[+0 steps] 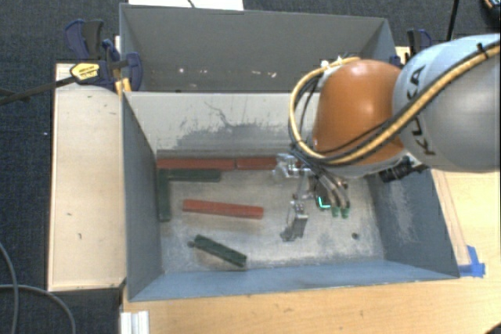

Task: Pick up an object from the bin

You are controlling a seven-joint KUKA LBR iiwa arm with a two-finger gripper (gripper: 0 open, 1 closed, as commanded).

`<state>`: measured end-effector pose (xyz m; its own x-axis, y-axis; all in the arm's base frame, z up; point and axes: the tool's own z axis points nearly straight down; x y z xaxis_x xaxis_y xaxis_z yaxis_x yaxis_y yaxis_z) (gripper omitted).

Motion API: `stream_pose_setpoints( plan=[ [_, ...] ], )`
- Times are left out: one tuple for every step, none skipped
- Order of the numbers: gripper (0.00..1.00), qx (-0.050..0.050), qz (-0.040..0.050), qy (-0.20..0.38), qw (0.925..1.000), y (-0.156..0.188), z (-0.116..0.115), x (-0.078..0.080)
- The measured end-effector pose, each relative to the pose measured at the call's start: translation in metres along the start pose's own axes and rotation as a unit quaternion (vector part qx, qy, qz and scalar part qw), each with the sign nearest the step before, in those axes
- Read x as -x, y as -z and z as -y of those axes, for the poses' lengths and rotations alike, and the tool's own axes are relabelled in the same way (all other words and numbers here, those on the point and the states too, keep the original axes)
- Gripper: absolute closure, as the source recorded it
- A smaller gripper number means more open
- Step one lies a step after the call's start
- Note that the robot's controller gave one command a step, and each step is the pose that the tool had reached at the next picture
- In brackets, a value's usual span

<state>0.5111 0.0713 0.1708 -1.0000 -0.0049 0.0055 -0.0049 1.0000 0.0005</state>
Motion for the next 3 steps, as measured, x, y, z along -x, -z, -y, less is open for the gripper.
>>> stream_pose_setpoints(
  plan=[
    [0.00, 0.001, 0.0037, 0.119, 0.9929, -0.102, -0.071, 0.051],
    [1.00, 0.000, 0.0050, 0.115, 0.9934, -0.100, -0.069, 0.052],
    [1.00, 0.000, 0.0078, 0.098, 0.9951, 0.039, -0.060, 0.042]
  ],
)
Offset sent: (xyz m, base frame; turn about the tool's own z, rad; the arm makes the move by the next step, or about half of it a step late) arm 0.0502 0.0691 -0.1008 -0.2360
